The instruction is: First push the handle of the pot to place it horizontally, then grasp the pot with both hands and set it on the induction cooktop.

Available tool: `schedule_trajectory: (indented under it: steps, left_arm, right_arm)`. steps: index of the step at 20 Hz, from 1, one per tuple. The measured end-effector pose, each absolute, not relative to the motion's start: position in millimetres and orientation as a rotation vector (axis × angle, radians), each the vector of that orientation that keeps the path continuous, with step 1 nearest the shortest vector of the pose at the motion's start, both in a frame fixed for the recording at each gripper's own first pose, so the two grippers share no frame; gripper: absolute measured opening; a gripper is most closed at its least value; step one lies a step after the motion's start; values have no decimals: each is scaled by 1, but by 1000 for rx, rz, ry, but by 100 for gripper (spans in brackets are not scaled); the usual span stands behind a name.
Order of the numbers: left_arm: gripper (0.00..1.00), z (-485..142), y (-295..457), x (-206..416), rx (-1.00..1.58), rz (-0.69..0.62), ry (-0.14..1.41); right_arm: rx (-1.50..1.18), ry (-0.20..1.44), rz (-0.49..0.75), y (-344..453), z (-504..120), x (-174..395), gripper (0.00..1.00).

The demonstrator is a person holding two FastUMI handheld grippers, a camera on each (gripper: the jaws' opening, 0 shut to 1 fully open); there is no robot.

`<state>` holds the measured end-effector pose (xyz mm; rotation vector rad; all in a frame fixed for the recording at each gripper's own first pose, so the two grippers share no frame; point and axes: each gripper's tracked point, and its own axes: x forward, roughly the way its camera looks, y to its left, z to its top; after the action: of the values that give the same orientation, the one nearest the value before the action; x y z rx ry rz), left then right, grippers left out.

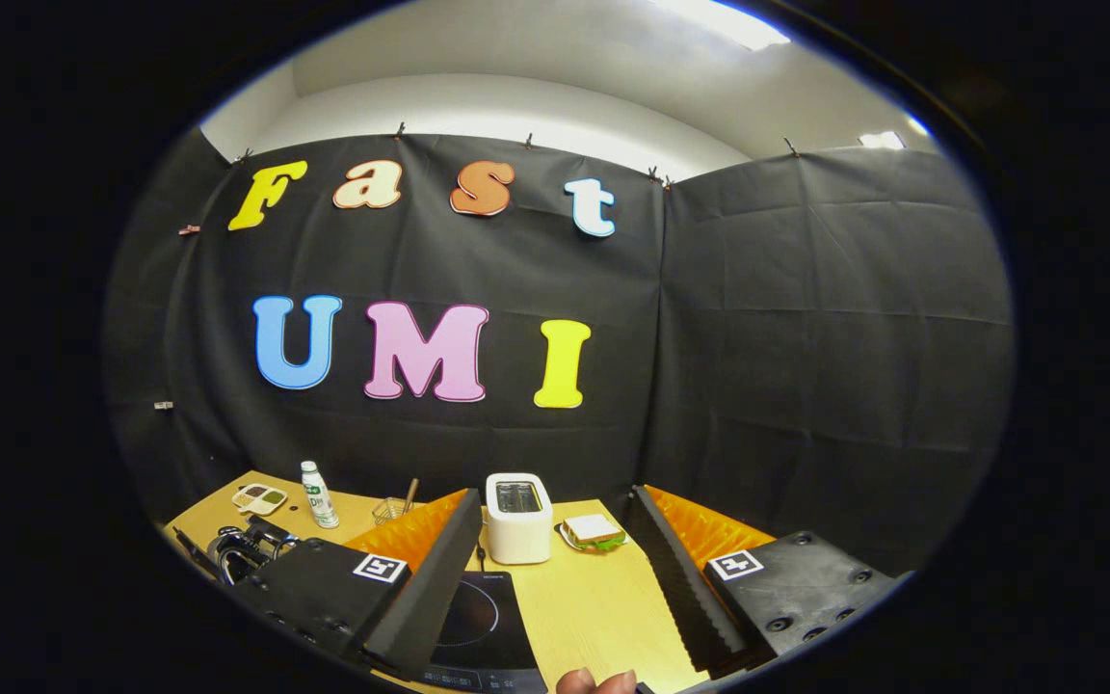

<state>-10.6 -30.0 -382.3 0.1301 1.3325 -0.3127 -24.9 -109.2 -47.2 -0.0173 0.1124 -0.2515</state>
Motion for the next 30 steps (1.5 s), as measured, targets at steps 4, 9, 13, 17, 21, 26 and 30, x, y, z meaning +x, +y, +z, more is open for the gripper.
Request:
schedule_trajectory:
  steps: [4,9,13,17,21,26,30]
  left_arm:
    - [6,-382,-42,14,110,-278,1312]
    - [5,-381,-54,43,83,-251,1297]
    - [5,-381,-60,66,78,-246,1283]
    - [5,-382,-63,78,69,-249,1276]
    - [5,-382,-70,76,27,-280,1284]
    - [5,-359,-91,54,-83,-384,1213]
    - [12,-322,-76,53,-71,-425,1044]
  right_arm:
    - [-19,127,-283,-126,-54,-24,98]
    - [-22,151,-309,-138,-64,-16,98]
    - [-34,166,-321,-140,-70,-9,98]
    - [-41,171,-325,-138,-72,-3,98]
    - [-44,171,-318,-133,-75,4,98]
    - [-33,187,-286,-117,-81,12,98]
    - [-13,228,-210,-83,-92,21,98]
